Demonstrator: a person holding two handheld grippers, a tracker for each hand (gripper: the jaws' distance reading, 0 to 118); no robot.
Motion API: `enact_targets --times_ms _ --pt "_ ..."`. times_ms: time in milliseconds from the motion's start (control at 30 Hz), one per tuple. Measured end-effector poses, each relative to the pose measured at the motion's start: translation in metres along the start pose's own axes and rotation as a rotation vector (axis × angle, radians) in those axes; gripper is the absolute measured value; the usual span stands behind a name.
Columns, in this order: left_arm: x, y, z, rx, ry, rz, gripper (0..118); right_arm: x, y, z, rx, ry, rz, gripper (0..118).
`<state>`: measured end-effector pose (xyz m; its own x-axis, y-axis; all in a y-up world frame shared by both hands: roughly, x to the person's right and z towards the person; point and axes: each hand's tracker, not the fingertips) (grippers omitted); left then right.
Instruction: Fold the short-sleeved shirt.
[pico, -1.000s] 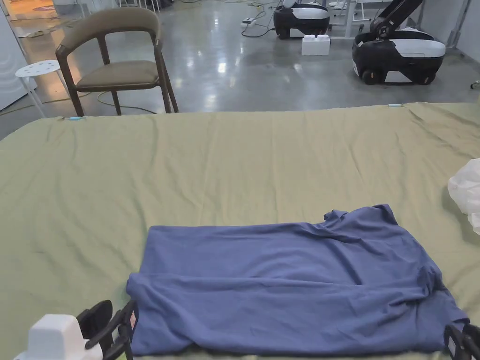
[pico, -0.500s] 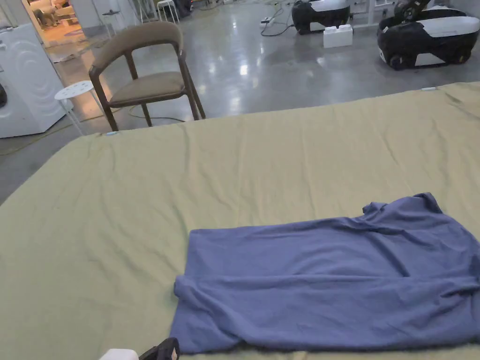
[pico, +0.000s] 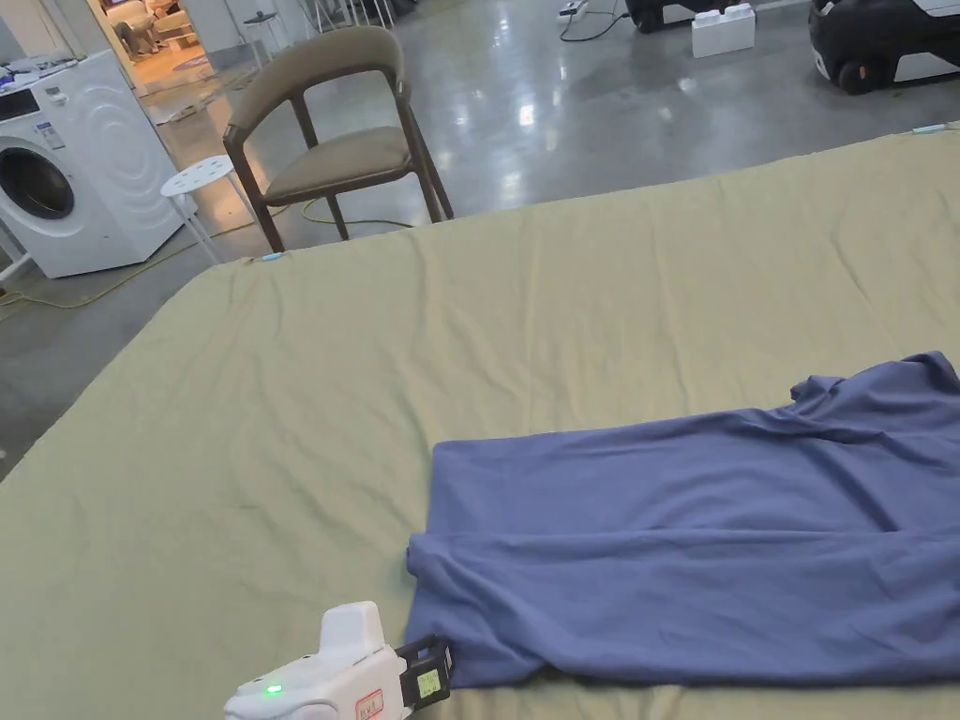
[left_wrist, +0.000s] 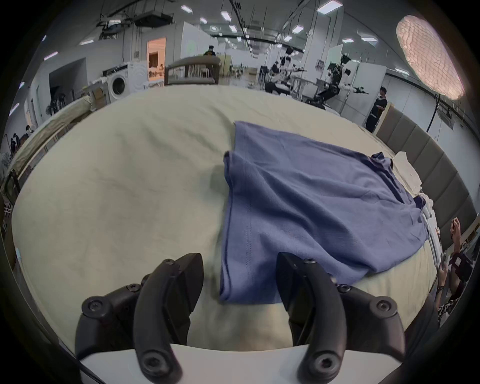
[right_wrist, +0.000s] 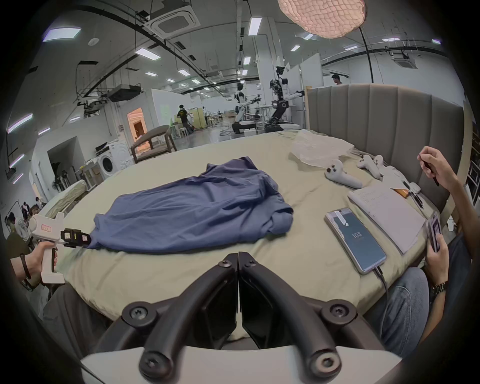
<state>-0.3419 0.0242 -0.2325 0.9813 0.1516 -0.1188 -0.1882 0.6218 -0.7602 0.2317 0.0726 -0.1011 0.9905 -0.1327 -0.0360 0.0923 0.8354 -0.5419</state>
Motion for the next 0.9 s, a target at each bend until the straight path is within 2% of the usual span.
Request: enact_targets --times_ms 67,133,167,333,367,400,433,467,567,633,667,733,767,800,833,867,900 --pt "0.009 0.001 -0.002 -0.002 0.039 -0.078 42 0.004 0.000 0.002 -0.011 -0.014 -0.017 0" --pt "0.018 0.001 0.002 0.001 0.054 -0.134 17 0.008 0.001 0.001 -0.016 -0.018 -0.034 0" --pt "0.022 0.000 0.001 -0.004 0.063 -0.160 12 0.010 0.002 -0.002 -0.020 -0.020 -0.041 0" --pt "0.028 0.001 -0.010 -0.039 0.074 -0.171 8 0.016 0.019 -0.036 -0.050 -0.029 -0.020 2" --pt "0.027 0.002 -0.011 -0.044 0.074 -0.169 8 0.018 0.025 -0.049 -0.060 -0.026 -0.012 14" --pt "0.027 0.002 -0.009 -0.049 0.073 -0.168 8 0.021 0.032 -0.065 -0.071 -0.018 -0.012 40" --pt "0.027 0.002 -0.009 -0.051 0.072 -0.166 8 0.025 0.037 -0.079 -0.103 -0.005 -0.019 73" --pt "0.026 0.003 -0.009 -0.053 0.069 -0.164 8 0.031 0.044 -0.097 -0.107 -0.003 -0.042 78" --pt "0.023 0.003 -0.009 -0.055 0.060 -0.151 8 0.047 0.051 -0.148 -0.128 -0.018 -0.127 76" --pt "0.022 0.003 -0.009 -0.054 0.060 -0.143 8 0.056 0.052 -0.178 -0.209 -0.098 -0.138 74" --pt "0.022 0.003 -0.008 -0.053 0.059 -0.142 8 0.057 0.051 -0.189 -0.245 -0.135 -0.131 69" --pt "0.021 0.003 -0.008 -0.053 0.060 -0.141 8 0.058 0.046 -0.199 -0.291 -0.134 -0.108 58" --pt "0.021 0.002 -0.009 -0.053 0.059 -0.144 8 0.054 0.047 -0.192 -0.251 -0.127 -0.084 52" --pt "0.022 0.002 -0.008 -0.052 0.060 -0.146 8 0.050 0.050 -0.188 -0.246 -0.132 -0.059 35" --pt "0.022 0.002 -0.008 -0.051 0.059 -0.150 8 0.048 0.053 -0.186 -0.255 -0.110 -0.045 9" --pt "0.020 0.002 -0.007 -0.053 0.053 -0.159 8 0.044 0.053 -0.181 -0.250 -0.087 -0.047 9" --pt "0.017 0.007 -0.005 -0.069 0.034 -0.176 4 0.040 0.055 -0.180 -0.260 -0.139 -0.015 9"
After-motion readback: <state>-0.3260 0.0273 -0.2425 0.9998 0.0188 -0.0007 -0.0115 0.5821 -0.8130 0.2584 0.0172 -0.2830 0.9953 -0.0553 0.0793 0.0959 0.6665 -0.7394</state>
